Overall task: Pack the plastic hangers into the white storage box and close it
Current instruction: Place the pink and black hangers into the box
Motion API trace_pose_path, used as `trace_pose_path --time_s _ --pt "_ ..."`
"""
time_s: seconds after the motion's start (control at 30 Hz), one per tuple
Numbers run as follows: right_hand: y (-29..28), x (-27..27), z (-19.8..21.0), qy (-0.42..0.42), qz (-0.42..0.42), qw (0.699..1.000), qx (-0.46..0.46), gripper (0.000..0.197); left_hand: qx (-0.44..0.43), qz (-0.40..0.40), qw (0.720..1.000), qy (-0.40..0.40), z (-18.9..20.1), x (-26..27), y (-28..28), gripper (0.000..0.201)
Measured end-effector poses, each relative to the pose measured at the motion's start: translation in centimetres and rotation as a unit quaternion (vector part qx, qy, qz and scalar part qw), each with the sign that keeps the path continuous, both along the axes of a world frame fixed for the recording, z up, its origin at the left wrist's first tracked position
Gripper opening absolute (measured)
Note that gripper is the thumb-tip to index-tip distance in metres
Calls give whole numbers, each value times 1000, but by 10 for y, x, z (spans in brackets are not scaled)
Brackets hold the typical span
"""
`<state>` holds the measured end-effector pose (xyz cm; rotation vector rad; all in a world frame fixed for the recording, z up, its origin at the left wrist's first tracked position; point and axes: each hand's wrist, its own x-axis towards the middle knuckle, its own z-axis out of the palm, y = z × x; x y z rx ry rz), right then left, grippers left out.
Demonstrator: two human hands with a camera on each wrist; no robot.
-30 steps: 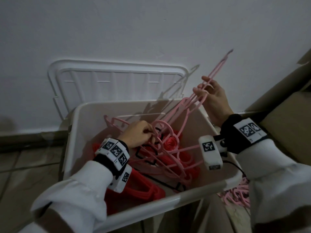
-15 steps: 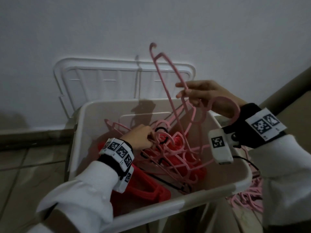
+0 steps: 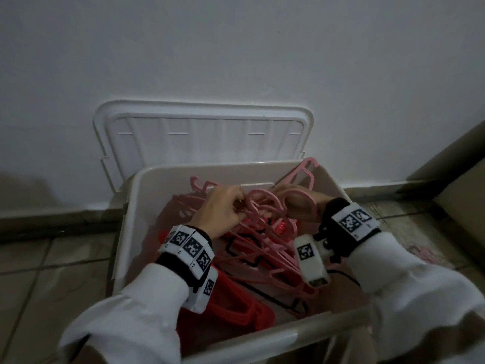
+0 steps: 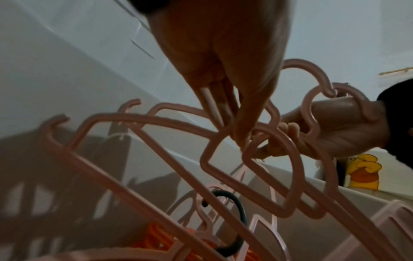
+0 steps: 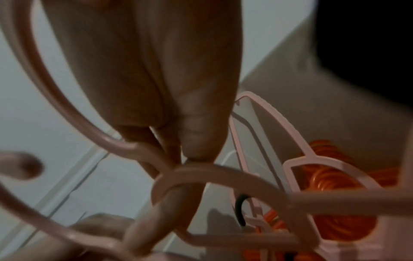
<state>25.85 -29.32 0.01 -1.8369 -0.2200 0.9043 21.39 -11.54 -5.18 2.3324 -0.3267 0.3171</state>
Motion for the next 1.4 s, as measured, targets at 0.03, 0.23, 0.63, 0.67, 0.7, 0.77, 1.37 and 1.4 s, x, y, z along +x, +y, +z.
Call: trace_pose_path --time_s 0.03,0.23,0.63,0.67,0.7,0.77,1.37,1.4 --pt "0 1 -1 0 -1 1000 9 32 -5 2 1000 -15 2 -1 -1 11" --pt "2 -4 8 41 -34 998 33 21 18 11 998 -62 5 -6 -7 28" --pt "-6 -4 -9 92 -70 986 119 23 159 -52 980 107 -5 -4 -11 22" --pt "-7 -5 -6 100 -74 984 125 23 164 -62 977 119 -4 -4 -12 21" --pt "-8 -4 -6 90 -76 988 105 23 171 -66 975 129 -3 -5 -12 22" --pt "-12 0 -5 4 -61 998 -18 20 178 -56 973 137 -1 -6 -10 23" --pt "-78 4 23 -109 250 829 -488 18 109 -13 973 205 -2 -9 -7 41" --pt "-80 5 26 -156 225 846 -457 15 112 -17 972 204 -1 -10 -8 39"
